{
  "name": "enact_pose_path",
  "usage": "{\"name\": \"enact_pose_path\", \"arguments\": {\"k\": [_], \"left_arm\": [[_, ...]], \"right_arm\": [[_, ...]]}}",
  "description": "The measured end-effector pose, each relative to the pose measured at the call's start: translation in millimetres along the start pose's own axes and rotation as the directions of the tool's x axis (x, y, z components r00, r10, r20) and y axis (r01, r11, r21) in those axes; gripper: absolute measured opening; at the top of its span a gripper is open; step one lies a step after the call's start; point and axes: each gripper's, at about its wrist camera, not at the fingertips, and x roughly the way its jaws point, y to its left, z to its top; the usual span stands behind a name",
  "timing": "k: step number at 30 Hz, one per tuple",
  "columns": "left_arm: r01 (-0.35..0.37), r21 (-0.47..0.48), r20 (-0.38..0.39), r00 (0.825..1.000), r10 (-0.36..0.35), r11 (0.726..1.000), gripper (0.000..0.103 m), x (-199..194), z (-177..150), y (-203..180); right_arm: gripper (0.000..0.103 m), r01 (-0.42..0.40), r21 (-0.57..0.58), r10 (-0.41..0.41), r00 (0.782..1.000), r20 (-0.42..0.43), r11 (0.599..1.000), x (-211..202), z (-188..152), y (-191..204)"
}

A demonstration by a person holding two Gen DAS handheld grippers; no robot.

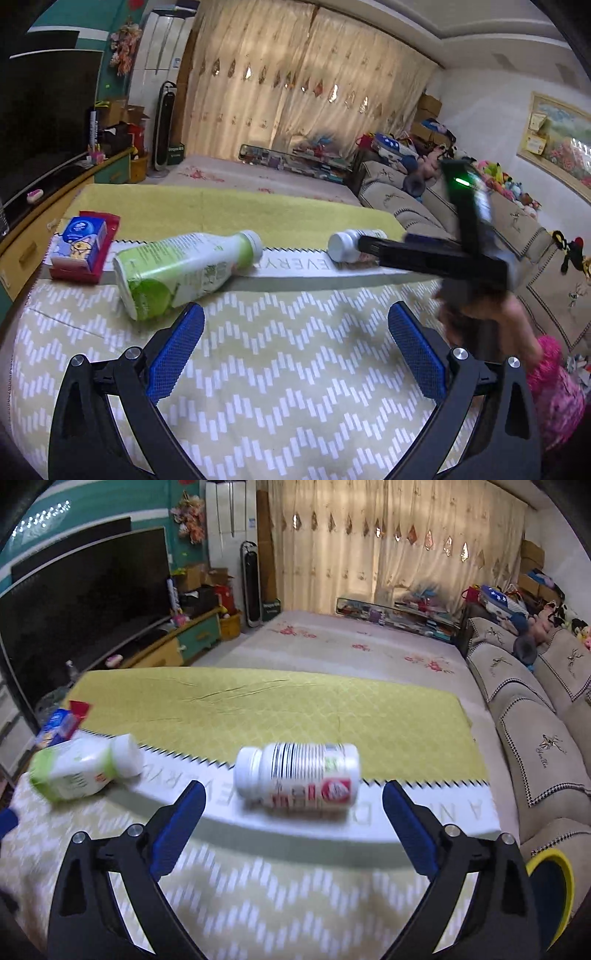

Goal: Collect trash
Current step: 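Grasp the white supplement bottle with the right gripper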

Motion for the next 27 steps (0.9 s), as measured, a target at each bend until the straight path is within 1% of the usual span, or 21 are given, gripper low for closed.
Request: {"name": "enact_pose_path", "arguments": {"k": [6,14,15,16,21,25,27], "left_arm": [[0.013,0.020,-0.008,1.000,-0.013,1.000,0.098,2.6,-2.8,-6.2],[0.021,0.015,-0.012,1.000,-0.021,1.000,0.098,4.4,-4.5,-5.4],[0.021,0.014,-0.012,1.000,-0.021,1.000,0.098,4.0,-4.4,-5.0],[0.020,0.015,-0.014,1.000,-0.020,1.000,0.098,4.7,-4.7,-5.3],[0.023,0.014,-0.018,1.000,-0.022,1.000,0.098,4.9,-4.4,-5.2],[0.021,0.021,-0.016,1.000,-0.021,1.000,0.098,5.0,-4.7,-5.6],[0.021,0.022,-0.015,1.000,-0.021,1.000,0.098,5.4,-4.9,-4.7]], "right_arm": [[0.092,0.041,-0.001,-0.041,0.999,-0.026,0.999,30.1,12.2,6.4],[0.091,0.046,0.000,-0.046,0.996,-0.073,0.999,57.2,20.8,8.8],[0.079,0.058,0.001,-0.058,0.995,-0.081,0.998,60.9,21.3,9.0],[0.080,0.055,0.009,-0.054,0.994,-0.090,0.998,63.0,21.1,8.8],[0.080,0.045,0.036,-0.042,0.996,-0.078,0.998,49.7,19.1,-1.2],[0.080,0.023,0.055,-0.020,0.998,-0.054,0.998,19.1,8.0,-12.1],[0.080,0.024,0.061,-0.022,0.999,-0.039,0.998,0.7,-0.4,-22.8]]}}
